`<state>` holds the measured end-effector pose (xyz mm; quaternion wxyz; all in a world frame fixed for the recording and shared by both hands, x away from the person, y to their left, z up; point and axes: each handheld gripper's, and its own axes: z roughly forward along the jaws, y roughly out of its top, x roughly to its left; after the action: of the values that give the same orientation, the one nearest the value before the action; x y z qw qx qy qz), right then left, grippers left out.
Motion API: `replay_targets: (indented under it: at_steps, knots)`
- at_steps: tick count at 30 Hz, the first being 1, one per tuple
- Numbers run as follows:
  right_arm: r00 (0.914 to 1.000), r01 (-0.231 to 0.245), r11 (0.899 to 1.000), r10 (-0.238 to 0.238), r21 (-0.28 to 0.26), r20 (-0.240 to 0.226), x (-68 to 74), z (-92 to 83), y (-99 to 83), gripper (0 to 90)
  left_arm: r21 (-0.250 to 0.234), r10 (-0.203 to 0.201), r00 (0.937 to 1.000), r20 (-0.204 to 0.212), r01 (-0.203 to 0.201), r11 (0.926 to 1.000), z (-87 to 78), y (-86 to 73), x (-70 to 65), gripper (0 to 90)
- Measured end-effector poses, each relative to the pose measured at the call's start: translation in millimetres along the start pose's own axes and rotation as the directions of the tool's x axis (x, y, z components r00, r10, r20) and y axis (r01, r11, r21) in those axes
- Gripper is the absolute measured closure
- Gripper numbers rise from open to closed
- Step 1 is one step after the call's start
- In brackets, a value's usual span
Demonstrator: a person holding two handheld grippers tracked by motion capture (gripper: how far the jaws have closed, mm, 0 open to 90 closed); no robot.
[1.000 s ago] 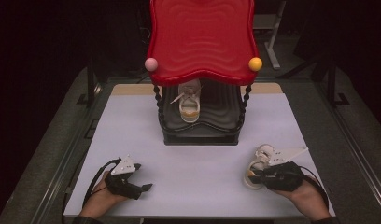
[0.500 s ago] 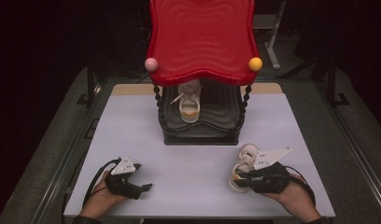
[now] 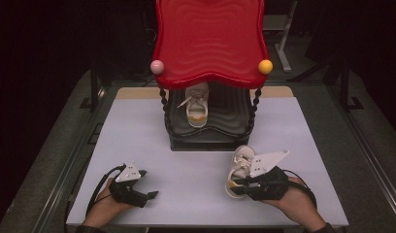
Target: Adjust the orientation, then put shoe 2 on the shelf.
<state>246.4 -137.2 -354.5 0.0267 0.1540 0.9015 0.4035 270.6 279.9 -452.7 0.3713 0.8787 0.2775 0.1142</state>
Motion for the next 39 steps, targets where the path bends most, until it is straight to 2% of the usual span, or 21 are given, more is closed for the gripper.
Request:
replay_targets:
  at_steps: [12,20,30,39]
  knots:
    - [0.9983,0.058,0.998,-0.058,-0.007,0.009,1.7,-14.3,30.6,77.2,0.003,0.003,1.0,0.0,-0.003,1.0,-0.1,0.1,0.1,13.0]
    - [0.9953,0.097,0.995,-0.097,-0.006,0.01,-6.3,-23.1,52.5,77.2,0.001,0.002,1.0,0.0,-0.002,1.0,-0.1,0.1,0.0,13.0]
    - [0.9889,0.148,0.989,-0.147,-0.018,0.019,-27.3,-28.4,78.8,77.1,0.002,0.005,1.0,-0.001,-0.005,1.0,0.0,0.3,0.1,12.9]
    - [0.9846,0.173,0.985,-0.173,0.005,0.026,-54.5,-16.2,98.7,77.0,0.003,0.003,1.0,0.0,-0.003,1.0,0.0,0.4,0.1,13.0]
